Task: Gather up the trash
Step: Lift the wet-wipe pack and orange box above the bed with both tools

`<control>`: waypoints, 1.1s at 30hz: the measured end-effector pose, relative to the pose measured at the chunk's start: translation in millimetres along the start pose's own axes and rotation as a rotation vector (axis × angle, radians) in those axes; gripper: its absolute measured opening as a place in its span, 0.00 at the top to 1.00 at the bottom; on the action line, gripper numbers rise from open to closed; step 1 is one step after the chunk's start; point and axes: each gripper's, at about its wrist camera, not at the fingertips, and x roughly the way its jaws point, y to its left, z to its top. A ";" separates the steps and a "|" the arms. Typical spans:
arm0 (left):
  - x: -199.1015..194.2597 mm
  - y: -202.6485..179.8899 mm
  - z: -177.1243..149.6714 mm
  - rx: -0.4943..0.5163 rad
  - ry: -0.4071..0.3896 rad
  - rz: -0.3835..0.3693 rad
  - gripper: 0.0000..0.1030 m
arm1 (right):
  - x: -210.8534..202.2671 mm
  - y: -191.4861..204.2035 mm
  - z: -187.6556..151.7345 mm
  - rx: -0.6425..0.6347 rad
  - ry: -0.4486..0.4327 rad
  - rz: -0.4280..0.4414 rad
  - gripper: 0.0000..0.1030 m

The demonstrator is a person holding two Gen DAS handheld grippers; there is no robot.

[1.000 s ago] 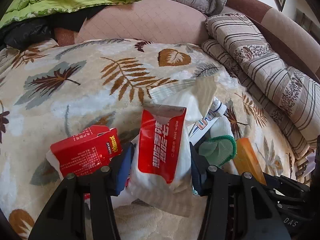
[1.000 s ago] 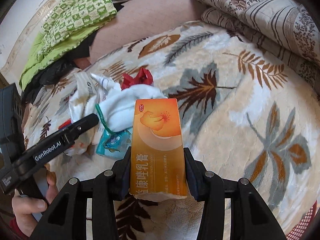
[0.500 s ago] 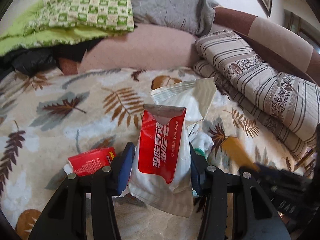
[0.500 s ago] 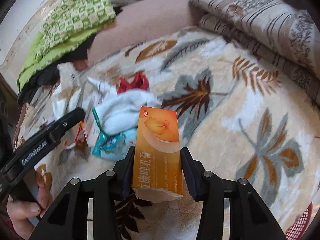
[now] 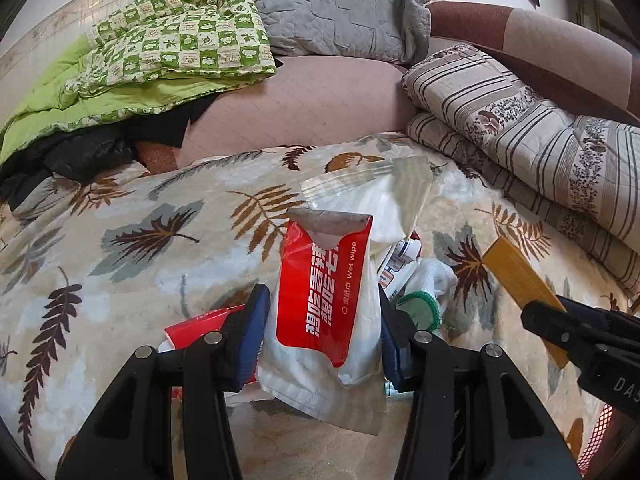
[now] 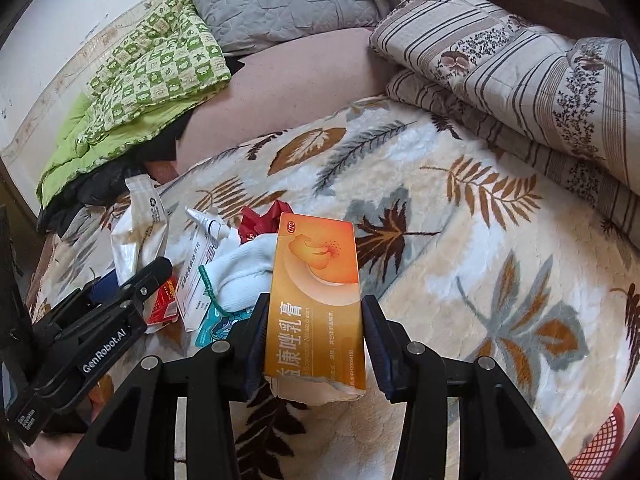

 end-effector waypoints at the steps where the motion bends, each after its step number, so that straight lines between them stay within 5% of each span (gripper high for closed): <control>1: 0.3 -0.4 -0.2 0.003 0.000 0.001 0.53 | -1.3 -0.5 -0.5 0.000 -0.002 -0.001 0.53; 33: -10.7 -14.7 1.1 0.091 -0.064 0.057 0.53 | -2.0 -5.3 1.2 0.002 -0.010 -0.015 0.53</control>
